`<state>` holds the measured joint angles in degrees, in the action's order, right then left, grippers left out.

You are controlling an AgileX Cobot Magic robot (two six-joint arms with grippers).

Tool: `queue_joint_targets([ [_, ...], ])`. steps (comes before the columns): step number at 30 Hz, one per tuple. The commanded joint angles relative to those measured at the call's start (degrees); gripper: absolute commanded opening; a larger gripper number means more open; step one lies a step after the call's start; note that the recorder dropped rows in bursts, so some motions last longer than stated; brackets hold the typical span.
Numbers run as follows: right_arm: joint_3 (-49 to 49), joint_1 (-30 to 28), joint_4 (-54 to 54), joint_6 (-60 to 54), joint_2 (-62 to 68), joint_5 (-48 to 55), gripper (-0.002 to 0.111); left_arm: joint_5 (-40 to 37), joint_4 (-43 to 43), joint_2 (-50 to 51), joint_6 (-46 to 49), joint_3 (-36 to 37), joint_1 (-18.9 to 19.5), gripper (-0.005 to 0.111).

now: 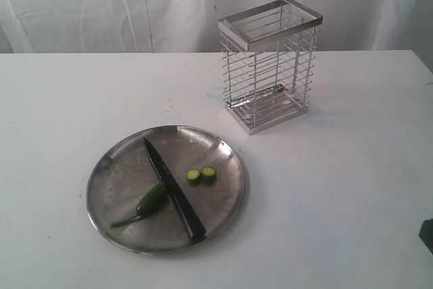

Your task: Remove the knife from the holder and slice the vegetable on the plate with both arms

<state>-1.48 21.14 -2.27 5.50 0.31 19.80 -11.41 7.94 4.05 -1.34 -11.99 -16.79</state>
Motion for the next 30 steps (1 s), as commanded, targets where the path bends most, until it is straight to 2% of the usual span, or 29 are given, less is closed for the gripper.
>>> queue_joint_targets([
  [1,0.26,-0.34,0.25,-0.35,-0.31,-0.18,0.000,5.87,-0.90,-4.05,-3.92,8.19,0.15,0.060],
  [4,0.26,-0.34,0.25,-0.35,-0.31,-0.18,0.000,7.58,-1.01,-4.05,-5.77,11.99,0.15,0.060],
  [10,0.26,-0.34,0.25,-0.35,-0.31,-0.18,0.000,6.28,-1.29,-4.05,-5.72,11.99,0.15,0.060],
  [17,0.26,-0.34,0.25,-0.35,-0.31,-0.18,0.000,6.28,-1.41,-4.05,0.10,11.99,0.15,0.060],
  [30,0.26,-0.34,0.25,-0.35,-0.31,-0.18,0.000,6.28,-1.41,-4.05,0.10,11.99,0.15,0.060],
])
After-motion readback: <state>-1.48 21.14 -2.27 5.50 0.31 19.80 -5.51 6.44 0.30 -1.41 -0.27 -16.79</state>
